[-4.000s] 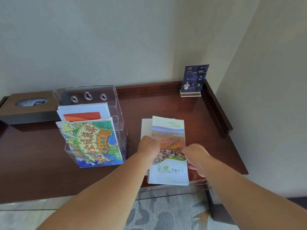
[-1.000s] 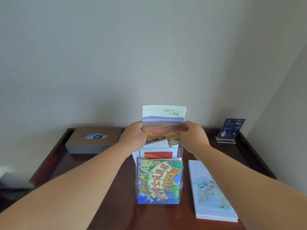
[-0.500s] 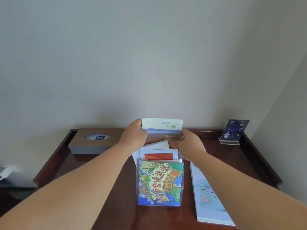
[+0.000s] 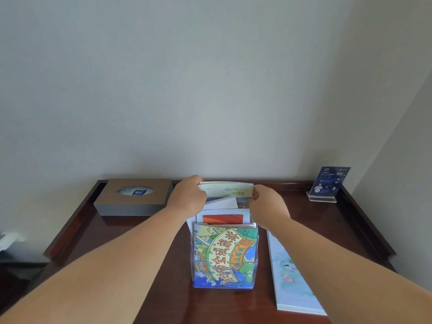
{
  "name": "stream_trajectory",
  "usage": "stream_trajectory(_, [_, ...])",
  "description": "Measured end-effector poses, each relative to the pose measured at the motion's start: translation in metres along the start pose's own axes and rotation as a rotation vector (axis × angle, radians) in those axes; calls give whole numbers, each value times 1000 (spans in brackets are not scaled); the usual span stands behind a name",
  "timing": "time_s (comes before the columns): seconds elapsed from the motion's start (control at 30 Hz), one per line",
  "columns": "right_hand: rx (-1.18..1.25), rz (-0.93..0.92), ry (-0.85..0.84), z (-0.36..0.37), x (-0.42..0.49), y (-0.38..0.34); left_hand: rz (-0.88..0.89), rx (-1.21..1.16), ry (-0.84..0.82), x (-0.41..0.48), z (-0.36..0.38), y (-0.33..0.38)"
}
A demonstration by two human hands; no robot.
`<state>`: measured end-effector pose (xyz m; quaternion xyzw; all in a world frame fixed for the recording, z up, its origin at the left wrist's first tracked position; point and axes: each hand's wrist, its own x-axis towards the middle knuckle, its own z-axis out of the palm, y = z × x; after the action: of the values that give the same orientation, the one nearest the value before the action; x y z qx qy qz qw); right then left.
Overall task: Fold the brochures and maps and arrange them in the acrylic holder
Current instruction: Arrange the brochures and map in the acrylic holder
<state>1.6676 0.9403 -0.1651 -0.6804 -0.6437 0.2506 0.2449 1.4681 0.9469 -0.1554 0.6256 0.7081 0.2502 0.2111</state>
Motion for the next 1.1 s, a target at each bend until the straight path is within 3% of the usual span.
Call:
stream_trajectory(0.4, [-48,-12,20,-4,2,0,23,46,-39,2,-6,5])
stream_trajectory(0.87, [5,41,88,-3,-8,1,4,67,66,-9,-18,-3])
stream_trajectory(1.1, [-71,1,-55,4,-24,-3,-64,188,-38,-31,-21,-15])
